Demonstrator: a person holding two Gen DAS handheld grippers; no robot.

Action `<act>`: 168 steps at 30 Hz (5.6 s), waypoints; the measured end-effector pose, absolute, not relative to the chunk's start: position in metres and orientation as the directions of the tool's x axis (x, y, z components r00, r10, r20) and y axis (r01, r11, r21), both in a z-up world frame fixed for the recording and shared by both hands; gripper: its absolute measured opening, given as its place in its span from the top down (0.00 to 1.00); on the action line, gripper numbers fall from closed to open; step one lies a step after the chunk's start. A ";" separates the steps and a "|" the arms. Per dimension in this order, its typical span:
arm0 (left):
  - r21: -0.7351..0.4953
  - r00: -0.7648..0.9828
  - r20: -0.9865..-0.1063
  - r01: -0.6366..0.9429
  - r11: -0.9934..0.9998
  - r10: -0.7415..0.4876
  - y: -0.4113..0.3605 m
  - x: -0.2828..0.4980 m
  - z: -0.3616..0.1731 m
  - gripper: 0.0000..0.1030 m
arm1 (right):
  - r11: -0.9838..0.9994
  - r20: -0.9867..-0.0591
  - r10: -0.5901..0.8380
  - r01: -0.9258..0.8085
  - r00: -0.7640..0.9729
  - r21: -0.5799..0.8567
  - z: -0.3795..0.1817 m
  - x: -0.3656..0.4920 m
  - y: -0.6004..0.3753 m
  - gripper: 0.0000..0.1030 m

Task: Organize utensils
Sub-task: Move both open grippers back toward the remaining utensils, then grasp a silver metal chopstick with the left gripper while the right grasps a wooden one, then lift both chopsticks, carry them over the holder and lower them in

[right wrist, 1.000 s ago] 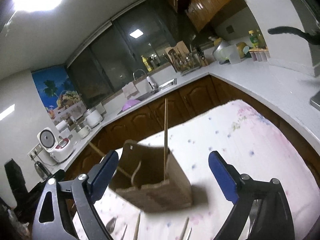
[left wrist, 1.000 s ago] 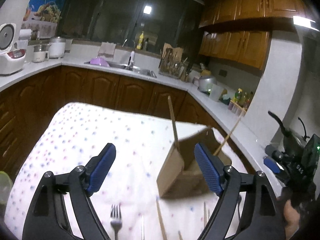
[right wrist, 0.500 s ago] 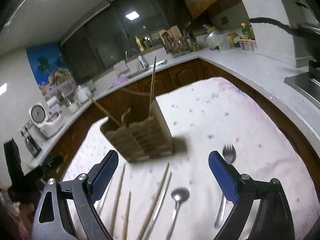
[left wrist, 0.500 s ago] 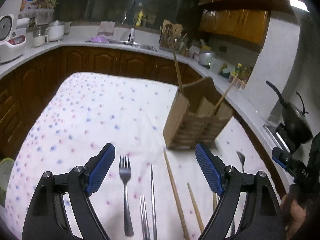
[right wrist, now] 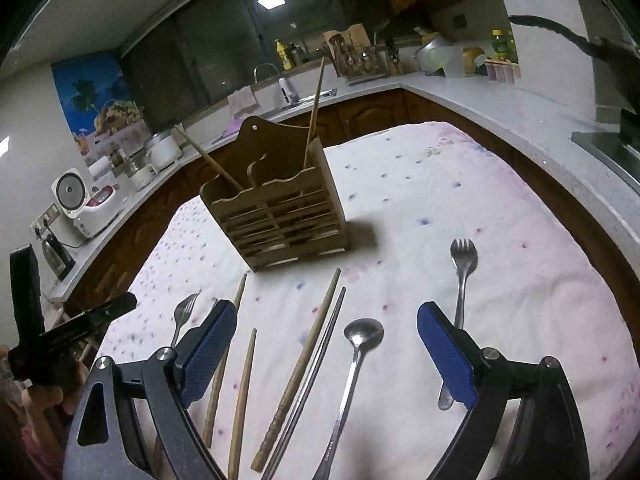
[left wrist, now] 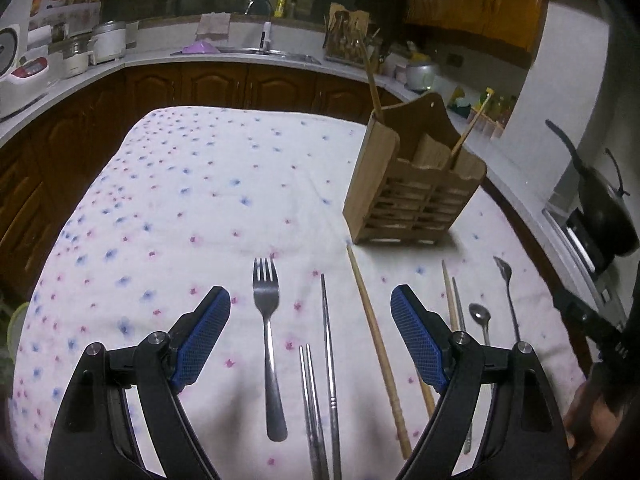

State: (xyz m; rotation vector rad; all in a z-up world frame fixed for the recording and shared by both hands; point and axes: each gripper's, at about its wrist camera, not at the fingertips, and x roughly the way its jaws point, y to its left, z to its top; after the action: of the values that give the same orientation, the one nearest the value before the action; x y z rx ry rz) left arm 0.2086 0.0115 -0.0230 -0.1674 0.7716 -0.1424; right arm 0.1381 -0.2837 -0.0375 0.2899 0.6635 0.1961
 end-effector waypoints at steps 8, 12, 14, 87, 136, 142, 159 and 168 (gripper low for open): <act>-0.181 0.688 -0.701 0.086 0.980 -0.190 0.006 0.216 -0.030 0.18 | 0.946 -0.593 0.262 -0.081 0.762 0.313 -0.043 0.145 -0.281 0.10; -0.172 0.673 -0.715 0.096 0.980 -0.191 0.003 0.222 -0.035 0.18 | 0.947 -0.601 0.260 -0.079 0.756 0.310 -0.046 0.150 -0.280 0.10; -0.169 0.662 -0.724 0.103 0.980 -0.195 0.001 0.225 -0.038 0.18 | 0.948 -0.607 0.260 -0.079 0.751 0.310 -0.048 0.153 -0.279 0.10; -0.273 0.728 -0.561 0.286 0.919 -0.394 0.008 0.182 0.057 0.97 | 0.908 -0.474 0.376 -0.214 0.796 0.360 0.038 0.151 -0.266 0.96; -0.333 0.904 -0.218 0.286 0.898 -0.369 0.016 0.258 0.174 0.97 | 0.935 -0.221 0.251 -0.177 0.942 0.306 0.155 0.223 -0.292 0.96; -0.341 0.926 -0.201 0.239 0.909 -0.319 0.011 0.296 0.174 0.97 | 0.943 -0.230 0.224 -0.150 0.947 0.298 0.157 0.260 -0.293 0.96; -0.360 0.921 -0.299 0.134 0.923 -0.250 -0.008 0.346 0.087 0.97 | 0.928 -0.340 0.227 -0.097 0.913 0.359 0.074 0.311 -0.295 0.96; -0.331 0.888 -0.371 0.148 0.932 -0.273 -0.018 0.360 0.064 0.97 | 0.929 -0.371 0.243 -0.105 0.896 0.354 0.058 0.316 -0.288 0.96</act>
State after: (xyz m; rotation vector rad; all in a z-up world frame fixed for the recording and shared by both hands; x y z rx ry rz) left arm 0.3603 -0.0184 0.0643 -0.3012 0.4261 -0.2220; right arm 0.3164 -0.2884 0.0583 0.3340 0.4231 0.1839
